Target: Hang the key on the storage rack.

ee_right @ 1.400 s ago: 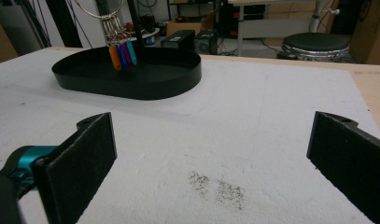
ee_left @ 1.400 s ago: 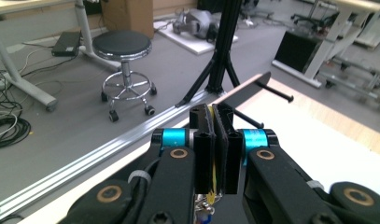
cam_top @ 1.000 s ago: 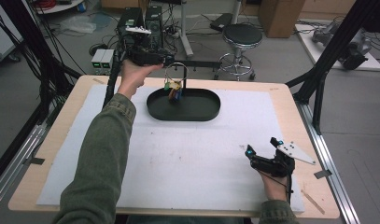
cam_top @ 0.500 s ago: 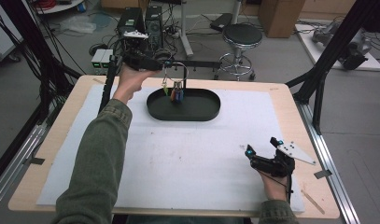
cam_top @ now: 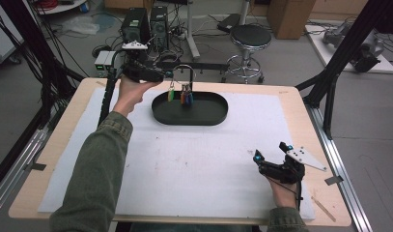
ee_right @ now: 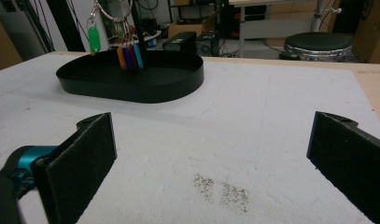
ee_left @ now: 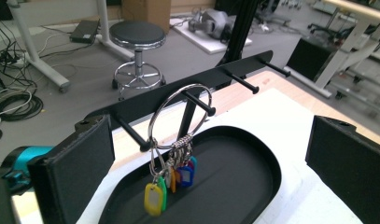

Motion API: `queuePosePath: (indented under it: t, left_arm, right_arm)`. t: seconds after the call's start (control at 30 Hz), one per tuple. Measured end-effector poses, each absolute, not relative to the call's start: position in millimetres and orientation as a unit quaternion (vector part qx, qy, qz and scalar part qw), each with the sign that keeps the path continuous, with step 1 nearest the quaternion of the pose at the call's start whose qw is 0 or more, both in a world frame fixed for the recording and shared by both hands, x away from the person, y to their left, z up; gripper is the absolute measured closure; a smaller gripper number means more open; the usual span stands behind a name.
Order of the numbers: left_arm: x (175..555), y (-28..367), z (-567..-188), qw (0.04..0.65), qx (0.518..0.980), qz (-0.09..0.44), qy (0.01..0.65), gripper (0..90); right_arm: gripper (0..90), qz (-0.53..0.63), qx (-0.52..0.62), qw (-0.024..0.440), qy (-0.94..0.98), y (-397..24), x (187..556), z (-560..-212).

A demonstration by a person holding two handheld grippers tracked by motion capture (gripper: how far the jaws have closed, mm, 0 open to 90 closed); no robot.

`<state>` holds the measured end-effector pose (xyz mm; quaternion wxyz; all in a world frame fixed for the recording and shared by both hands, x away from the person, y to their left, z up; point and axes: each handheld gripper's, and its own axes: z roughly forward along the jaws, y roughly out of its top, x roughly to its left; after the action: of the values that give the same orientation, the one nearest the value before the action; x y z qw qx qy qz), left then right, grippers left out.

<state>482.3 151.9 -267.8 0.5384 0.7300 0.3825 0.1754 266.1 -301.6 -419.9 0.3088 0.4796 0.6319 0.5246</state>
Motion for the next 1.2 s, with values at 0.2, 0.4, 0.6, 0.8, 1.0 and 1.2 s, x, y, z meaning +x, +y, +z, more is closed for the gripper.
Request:
queuePosePath:
  t: [0.2, 0.4, 0.6, 0.8, 1.0, 1.2]
  left_arm:
    - [472.7, 165.4, -265.5, 0.544, 0.725, 0.181, 0.381, 2.0]
    - [461.2, 175.1, -269.3, 0.539, 0.725, 0.191, 0.384, 2.1]
    - [452.2, 187.5, -277.3, 0.537, 0.721, 0.193, 0.393, 2.1]
    - [445.8, 191.0, -287.0, 0.537, 0.725, 0.173, 0.395, 2.1]
    - [438.1, 186.7, -293.7, 0.53, 0.736, 0.172, 0.385, 2.1]
    - [431.2, 189.6, -302.0, 0.537, 0.732, 0.164, 0.386, 2.1]
  right_arm:
    - [0.3, 0.524, 0.481, 0.308, 0.632, -301.4, 267.3, -420.4]
    - [0.3, 0.524, 0.48, 0.312, 0.631, -300.5, 267.4, -419.1]
    - [0.3, 0.526, 0.479, 0.315, 0.628, -301.3, 266.9, -418.0]
    - [0.3, 0.524, 0.478, 0.314, 0.631, -299.6, 267.5, -418.2]
    - [0.3, 0.522, 0.477, 0.317, 0.632, -299.4, 267.7, -418.2]
    - [0.3, 0.52, 0.479, 0.316, 0.633, -299.5, 267.0, -417.9]
